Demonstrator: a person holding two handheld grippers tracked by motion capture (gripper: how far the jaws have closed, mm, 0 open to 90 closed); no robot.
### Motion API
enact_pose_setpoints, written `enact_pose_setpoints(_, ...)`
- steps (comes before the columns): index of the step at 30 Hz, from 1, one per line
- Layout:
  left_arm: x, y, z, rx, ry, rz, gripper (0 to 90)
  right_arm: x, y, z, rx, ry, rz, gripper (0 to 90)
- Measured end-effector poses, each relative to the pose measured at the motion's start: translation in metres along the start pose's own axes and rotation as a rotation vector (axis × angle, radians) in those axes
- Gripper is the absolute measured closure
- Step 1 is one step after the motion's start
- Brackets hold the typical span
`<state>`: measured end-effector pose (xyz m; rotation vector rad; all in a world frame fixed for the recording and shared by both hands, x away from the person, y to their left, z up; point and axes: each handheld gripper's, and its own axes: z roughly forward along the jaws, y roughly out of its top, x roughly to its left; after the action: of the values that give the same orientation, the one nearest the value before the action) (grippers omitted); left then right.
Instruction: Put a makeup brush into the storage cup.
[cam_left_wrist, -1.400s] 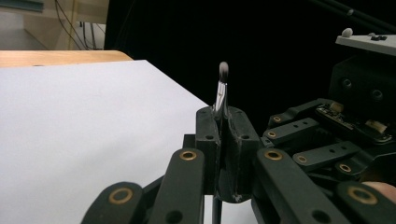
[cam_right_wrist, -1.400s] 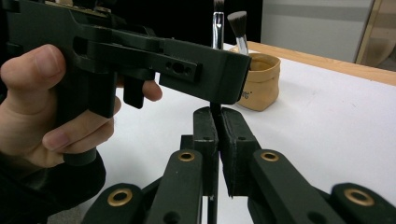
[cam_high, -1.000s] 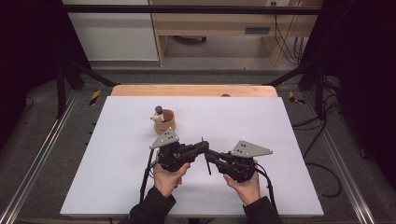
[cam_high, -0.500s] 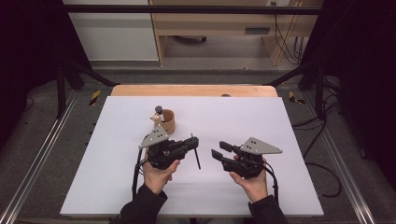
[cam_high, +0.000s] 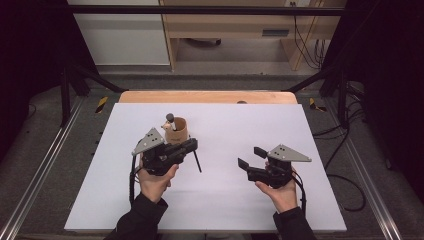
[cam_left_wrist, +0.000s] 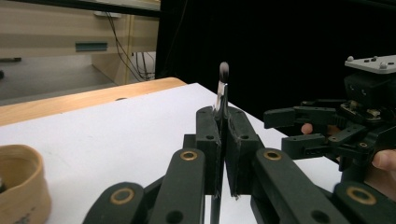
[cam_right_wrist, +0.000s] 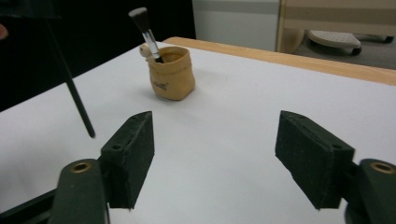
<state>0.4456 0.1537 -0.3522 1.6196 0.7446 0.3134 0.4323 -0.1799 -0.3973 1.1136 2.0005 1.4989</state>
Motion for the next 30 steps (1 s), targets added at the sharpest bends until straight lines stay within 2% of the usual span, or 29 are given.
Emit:
enact_pose_setpoints(12, 0.011, 0.012, -0.003, 0.002, 0.054, 0.03, 84.8, -0.016, -0.004, -0.011, 0.014, -0.052, -0.001, 12.7)
enact_pose_setpoints(22, 0.016, 0.023, 0.002, 0.014, 0.097, 0.076, 84.8, -0.029, -0.009, -0.021, 0.022, -0.084, 0.004, 9.6)
enact_pose_setpoints(30, 0.02, 0.031, 0.003, 0.012, 0.124, 0.096, 84.8, -0.039, -0.013, -0.028, 0.025, -0.099, 0.002, 7.9)
